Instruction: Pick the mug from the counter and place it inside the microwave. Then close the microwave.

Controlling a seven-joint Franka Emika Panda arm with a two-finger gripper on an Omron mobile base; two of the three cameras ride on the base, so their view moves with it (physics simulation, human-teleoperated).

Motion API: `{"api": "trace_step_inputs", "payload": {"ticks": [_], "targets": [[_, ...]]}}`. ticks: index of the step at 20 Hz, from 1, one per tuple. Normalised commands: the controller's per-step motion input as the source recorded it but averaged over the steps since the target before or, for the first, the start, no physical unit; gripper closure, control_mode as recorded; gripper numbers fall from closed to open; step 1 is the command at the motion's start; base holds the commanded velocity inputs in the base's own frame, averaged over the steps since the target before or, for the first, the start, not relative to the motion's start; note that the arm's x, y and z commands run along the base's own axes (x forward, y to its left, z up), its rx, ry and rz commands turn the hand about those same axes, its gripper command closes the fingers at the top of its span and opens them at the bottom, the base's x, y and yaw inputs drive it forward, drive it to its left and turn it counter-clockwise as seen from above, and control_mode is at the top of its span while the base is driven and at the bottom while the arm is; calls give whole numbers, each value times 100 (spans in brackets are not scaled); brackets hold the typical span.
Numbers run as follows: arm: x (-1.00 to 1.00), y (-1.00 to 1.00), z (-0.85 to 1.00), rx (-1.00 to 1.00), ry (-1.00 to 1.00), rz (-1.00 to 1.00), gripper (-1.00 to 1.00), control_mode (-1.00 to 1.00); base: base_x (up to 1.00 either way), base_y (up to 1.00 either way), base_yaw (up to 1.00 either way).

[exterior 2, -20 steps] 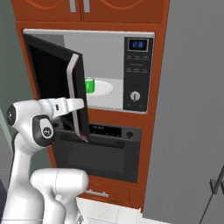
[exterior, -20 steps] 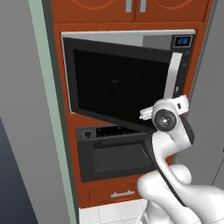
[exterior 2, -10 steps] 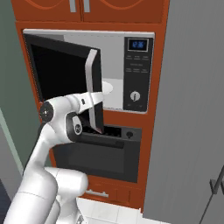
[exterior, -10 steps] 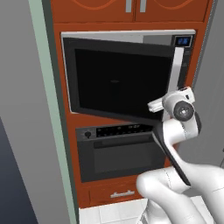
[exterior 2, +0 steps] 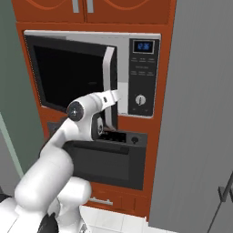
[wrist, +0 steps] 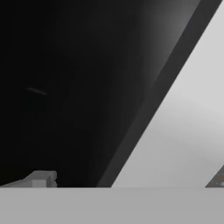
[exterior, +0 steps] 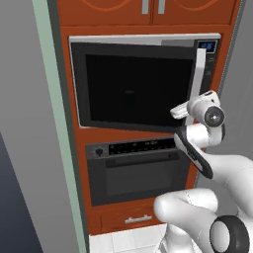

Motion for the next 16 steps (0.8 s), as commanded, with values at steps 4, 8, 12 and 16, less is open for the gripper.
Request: {"api": "trace_step_inputs", "payload": {"ticks": [4,8,12,16], "targets": [[67,-7,0,0,1,6,-100,-100,0,0,0],[57,-6,3,0,2,6,-100,-100,0,0,0],[48,-1,2,0,3,5,-100,-100,0,0,0],[36,-2,1,0,3,4,-100,-100,0,0,0]]}}
